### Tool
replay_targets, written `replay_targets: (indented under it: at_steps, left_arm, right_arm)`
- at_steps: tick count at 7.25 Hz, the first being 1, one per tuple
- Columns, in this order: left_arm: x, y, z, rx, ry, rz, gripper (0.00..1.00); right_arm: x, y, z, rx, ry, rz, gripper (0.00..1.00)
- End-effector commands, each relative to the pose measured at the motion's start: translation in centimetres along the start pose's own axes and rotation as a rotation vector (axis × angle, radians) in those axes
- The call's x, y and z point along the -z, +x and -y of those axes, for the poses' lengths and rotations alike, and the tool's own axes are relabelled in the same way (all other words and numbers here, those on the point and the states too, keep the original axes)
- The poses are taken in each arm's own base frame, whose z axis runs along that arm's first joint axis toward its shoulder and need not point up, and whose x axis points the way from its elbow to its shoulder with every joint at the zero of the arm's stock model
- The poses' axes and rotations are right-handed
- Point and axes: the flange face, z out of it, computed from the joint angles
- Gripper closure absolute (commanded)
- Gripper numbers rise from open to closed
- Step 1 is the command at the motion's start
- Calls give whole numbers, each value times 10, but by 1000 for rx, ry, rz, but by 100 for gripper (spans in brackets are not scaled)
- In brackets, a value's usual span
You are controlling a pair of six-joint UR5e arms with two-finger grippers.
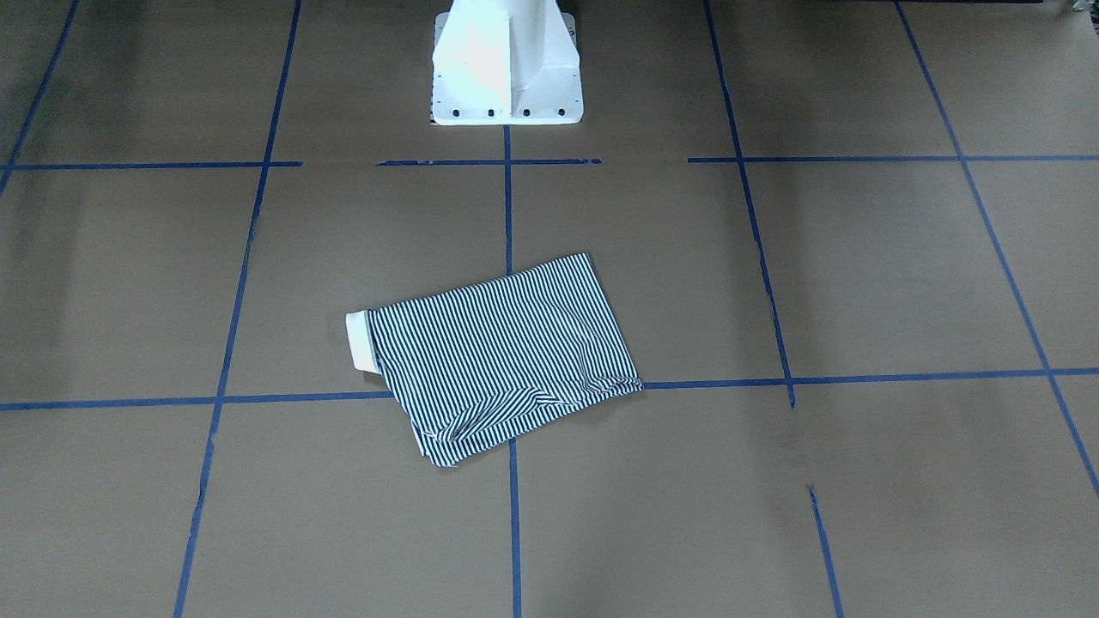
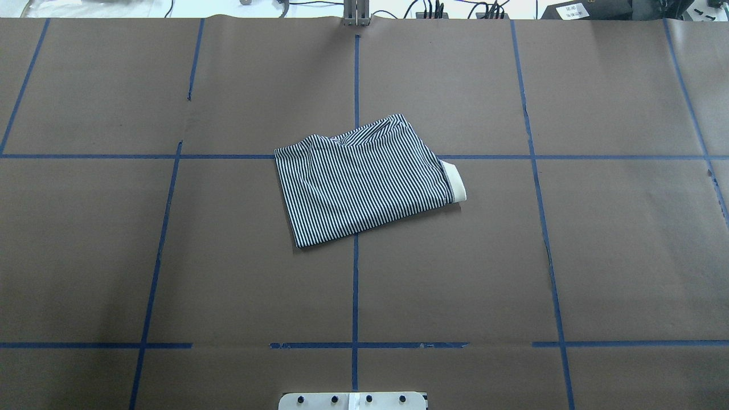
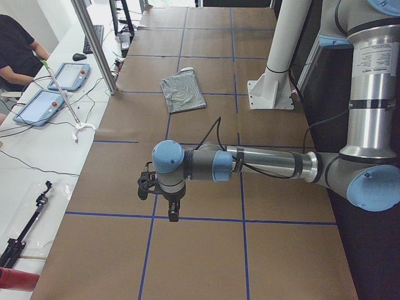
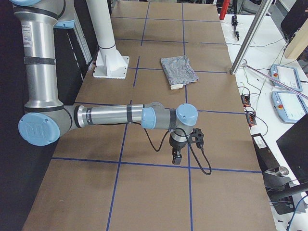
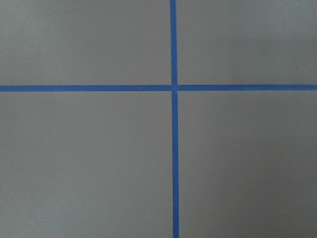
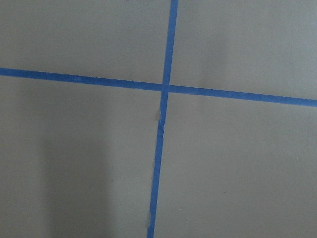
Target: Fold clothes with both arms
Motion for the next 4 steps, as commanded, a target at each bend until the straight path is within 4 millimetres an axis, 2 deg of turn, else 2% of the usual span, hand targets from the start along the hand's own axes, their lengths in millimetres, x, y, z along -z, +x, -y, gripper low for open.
replay_targets:
  at_steps: [1, 4]
  left_arm:
    - [-2, -2, 1, -10, 10, 7, 0]
    - [0, 0, -1, -11, 13, -3, 0]
  right_arm:
    - [-4, 3, -2, -5, -6, 5, 0]
    - [0, 0, 2, 2, 2, 1, 0]
